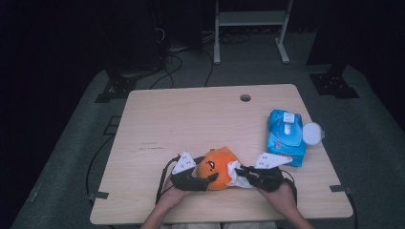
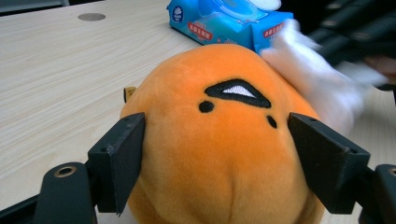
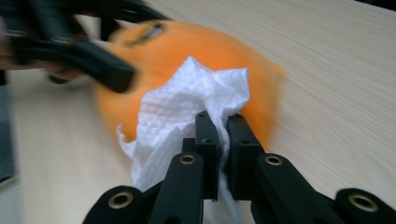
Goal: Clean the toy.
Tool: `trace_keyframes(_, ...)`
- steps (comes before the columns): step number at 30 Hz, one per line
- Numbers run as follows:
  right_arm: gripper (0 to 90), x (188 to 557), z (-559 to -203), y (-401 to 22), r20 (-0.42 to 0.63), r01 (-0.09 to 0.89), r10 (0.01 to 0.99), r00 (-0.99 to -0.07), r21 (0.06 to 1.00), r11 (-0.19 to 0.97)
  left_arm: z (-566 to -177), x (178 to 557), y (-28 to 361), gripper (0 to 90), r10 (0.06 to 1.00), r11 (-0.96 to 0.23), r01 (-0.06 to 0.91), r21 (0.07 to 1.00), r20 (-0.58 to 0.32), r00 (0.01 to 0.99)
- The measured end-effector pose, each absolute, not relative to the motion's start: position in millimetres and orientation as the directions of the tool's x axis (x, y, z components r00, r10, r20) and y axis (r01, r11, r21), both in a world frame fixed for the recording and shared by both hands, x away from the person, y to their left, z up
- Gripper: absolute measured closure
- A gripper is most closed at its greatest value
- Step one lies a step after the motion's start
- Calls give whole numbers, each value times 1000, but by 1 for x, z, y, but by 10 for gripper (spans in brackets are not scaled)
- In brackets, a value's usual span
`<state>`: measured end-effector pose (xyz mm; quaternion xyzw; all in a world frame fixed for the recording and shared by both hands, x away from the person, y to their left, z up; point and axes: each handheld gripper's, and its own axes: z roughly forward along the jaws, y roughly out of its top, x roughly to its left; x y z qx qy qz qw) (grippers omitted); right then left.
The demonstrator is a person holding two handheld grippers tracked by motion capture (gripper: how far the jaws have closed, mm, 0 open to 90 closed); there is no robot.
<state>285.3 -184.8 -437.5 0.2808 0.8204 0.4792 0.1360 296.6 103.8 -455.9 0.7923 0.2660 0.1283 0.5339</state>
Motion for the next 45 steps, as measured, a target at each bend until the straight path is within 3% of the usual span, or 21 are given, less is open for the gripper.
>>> trace_keyframes(5, 840, 297, -448, -210, 63, 403, 682, -729, 844, 353, -456, 297, 104, 218, 550, -295, 277, 914, -75, 832)
trace_keyframes(7, 840, 296, -448, -209, 115, 419, 665, -738, 851, 317, -457, 298, 105, 214, 551, -283, 285, 916, -88, 830)
trace_keyframes(12, 838, 288, -440, -193, 99, 357, 597, -796, 873, 333, -459, 300, 106, 194, 555, -269, 295, 917, -102, 825)
trace_keyframes(16, 840, 293, -449, -202, 125, 418, 644, -755, 848, 325, -460, 301, 103, 112, 581, -252, 325, 911, -127, 804)
trace_keyframes(18, 839, 290, -448, -202, 157, 430, 638, -754, 852, 299, -459, 301, 100, 114, 577, -268, 314, 911, -109, 810)
trace_keyframes(22, 839, 280, -438, -184, 83, 350, 595, -800, 869, 349, -456, 300, 102, 107, 571, -270, 309, 912, -107, 814)
trace_keyframes(25, 839, 287, -444, -189, 88, 380, 626, -774, 857, 349, -446, 291, 103, 101, 557, -260, 277, 925, -91, 825)
trace_keyframes(28, 840, 292, -446, -196, 121, 421, 661, -741, 850, 317, -447, 288, 100, 148, 553, -318, 264, 911, -48, 832)
trace_keyframes(31, 839, 279, -439, -179, 93, 348, 598, -796, 878, 328, -450, 291, 101, 248, 575, -321, 272, 907, -41, 817)
trace_keyframes(34, 840, 278, -437, -176, 74, 332, 594, -801, 880, 339, -448, 294, 105, 246, 584, -302, 280, 911, -55, 810)
trace_keyframes(36, 840, 285, -441, -186, 100, 382, 649, -754, 870, 310, -445, 292, 106, 148, 613, -270, 286, 920, -65, 788)
trace_keyframes(38, 840, 288, -443, -190, 114, 400, 664, -739, 867, 297, -443, 289, 106, 145, 618, -259, 289, 922, -72, 783)
trace_keyframes(42, 839, 281, -439, -181, 122, 375, 617, -777, 878, 299, -446, 289, 101, 273, 590, -307, 270, 912, -40, 807)
trace_keyframes(45, 837, 275, -433, -170, 96, 323, 579, -810, 897, 303, -444, 292, 100, 295, 580, -304, 252, 919, -32, 814)
